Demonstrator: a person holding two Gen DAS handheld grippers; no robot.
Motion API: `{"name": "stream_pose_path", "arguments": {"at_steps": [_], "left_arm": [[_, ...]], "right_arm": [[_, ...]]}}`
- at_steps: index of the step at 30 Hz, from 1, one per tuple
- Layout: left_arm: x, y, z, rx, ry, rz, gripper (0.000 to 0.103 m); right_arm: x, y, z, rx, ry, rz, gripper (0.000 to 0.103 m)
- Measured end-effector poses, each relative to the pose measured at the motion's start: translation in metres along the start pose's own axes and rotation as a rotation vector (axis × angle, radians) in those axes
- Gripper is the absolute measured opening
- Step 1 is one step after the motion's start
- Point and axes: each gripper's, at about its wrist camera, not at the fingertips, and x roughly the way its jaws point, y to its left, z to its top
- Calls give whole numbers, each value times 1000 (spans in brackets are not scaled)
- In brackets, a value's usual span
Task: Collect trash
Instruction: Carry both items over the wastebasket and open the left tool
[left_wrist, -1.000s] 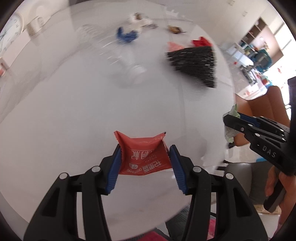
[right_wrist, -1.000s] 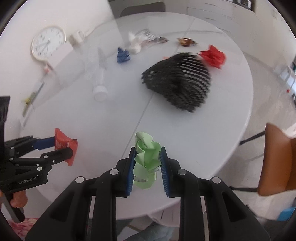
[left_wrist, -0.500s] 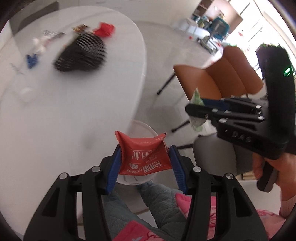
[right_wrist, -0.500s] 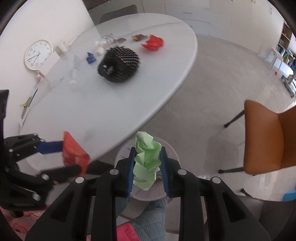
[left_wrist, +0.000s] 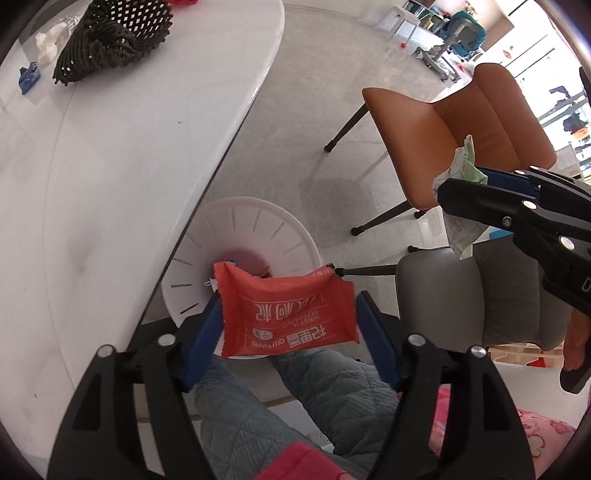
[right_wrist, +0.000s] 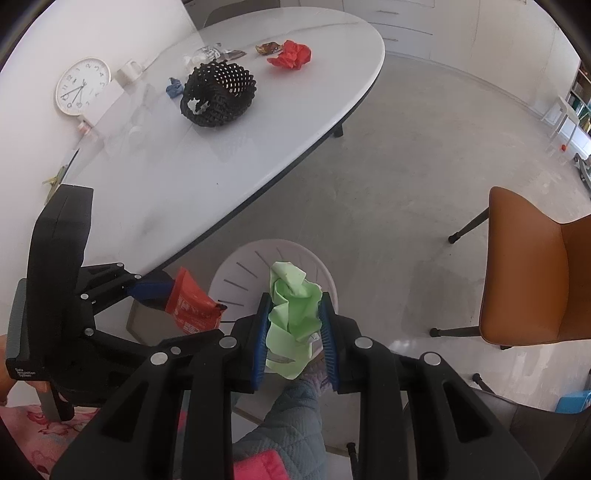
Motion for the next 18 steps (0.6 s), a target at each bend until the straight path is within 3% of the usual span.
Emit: {"name": "stream_pose_path", "arguments": {"at_steps": [18], "left_arm": [[1, 5, 2, -17, 5, 3, 87]], "right_arm": [[8, 1, 1, -7, 19, 14, 27]]}}
